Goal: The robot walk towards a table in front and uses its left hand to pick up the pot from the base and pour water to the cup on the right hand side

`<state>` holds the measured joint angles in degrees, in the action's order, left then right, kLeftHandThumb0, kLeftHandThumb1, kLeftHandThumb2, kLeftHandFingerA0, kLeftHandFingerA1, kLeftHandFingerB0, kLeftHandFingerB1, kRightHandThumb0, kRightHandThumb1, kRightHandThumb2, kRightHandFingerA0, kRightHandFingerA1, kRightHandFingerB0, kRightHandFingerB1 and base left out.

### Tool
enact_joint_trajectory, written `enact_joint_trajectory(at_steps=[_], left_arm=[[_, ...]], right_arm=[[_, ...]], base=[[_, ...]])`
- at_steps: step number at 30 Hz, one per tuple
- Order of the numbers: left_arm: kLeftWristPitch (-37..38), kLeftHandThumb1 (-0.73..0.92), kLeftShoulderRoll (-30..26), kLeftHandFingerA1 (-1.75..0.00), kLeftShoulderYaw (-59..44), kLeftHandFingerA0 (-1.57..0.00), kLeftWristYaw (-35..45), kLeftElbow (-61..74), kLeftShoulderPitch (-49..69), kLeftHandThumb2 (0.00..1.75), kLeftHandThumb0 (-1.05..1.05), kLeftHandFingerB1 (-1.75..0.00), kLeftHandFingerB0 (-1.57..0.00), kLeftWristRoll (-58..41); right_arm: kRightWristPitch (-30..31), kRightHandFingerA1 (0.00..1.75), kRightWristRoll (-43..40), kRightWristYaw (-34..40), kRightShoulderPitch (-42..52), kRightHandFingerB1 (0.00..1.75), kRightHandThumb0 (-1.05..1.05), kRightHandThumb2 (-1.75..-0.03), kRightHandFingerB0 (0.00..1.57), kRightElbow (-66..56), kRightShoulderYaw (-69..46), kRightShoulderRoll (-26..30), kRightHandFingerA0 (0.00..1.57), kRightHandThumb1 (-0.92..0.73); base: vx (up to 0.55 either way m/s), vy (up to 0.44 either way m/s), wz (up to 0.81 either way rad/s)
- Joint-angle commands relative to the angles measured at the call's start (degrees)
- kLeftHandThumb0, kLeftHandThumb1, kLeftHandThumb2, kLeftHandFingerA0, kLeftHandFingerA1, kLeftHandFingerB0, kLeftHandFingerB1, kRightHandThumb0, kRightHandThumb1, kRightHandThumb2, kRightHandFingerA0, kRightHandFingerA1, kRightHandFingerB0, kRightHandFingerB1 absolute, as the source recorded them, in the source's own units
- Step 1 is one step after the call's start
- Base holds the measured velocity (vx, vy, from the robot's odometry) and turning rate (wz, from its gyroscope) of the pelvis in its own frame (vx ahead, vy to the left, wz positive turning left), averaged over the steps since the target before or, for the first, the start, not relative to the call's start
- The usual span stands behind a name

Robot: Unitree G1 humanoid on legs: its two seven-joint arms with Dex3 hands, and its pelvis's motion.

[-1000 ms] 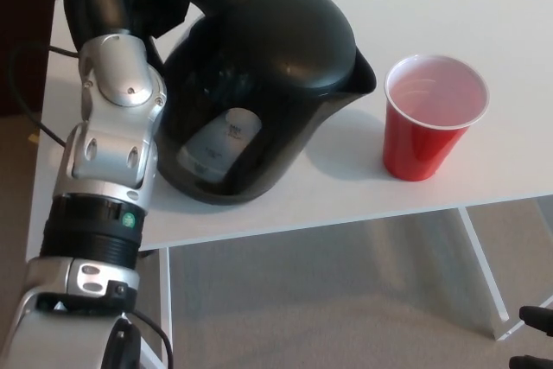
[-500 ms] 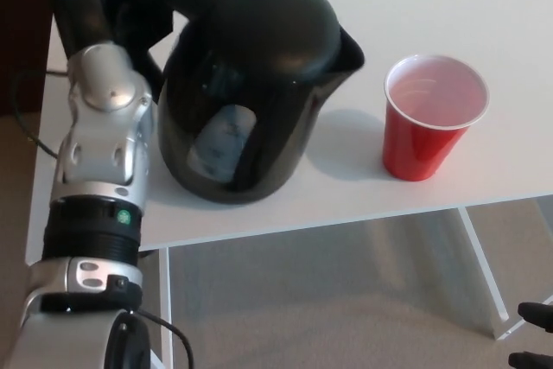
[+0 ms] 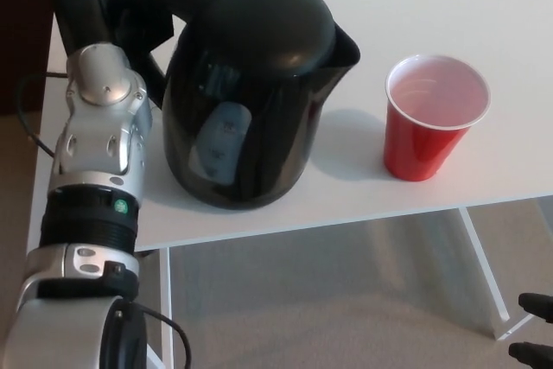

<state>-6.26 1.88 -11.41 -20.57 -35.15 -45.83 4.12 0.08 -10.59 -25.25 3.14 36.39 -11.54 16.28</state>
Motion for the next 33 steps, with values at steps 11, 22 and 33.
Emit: enact_joint_trajectory(at_steps=[11, 22, 33], left_arm=[[-1.8, 0.39, -5.3, -0.07, 7.7, 0.00, 14.1, 8.5, 1.7, 0.73, -0.60, -0.09, 0.00, -1.2], [-2.8, 0.37, -5.2, -0.08, 6.8, 0.00, 15.8, 9.3, 3.6, 0.72, -0.56, -0.11, 0.00, -3.4], [-6.5, 0.36, -11.0, -0.27, 12.1, -0.09, 18.1, 5.8, 3.0, 0.67, -0.56, -0.14, -0.09, 3.1]], right_arm=[[1.0, 0.55, 0.1, -0.3, 0.3, 0.46, -0.09, -0.57, 0.44, 0.8, -0.1, 1.1, 0.55, -0.60], [0.9, 0.55, 0.4, -1.5, 0.3, 0.46, -0.10, -0.57, 0.42, 0.9, 0.6, 1.3, 0.54, -0.60], [1.3, 0.55, 0.5, -0.9, -0.1, 0.46, -0.10, -0.57, 0.43, 0.1, 0.6, 1.4, 0.56, -0.60]], base=[[0.00, 0.000, 0.00], [0.00, 0.000, 0.00], [0.00, 0.000, 0.00]])
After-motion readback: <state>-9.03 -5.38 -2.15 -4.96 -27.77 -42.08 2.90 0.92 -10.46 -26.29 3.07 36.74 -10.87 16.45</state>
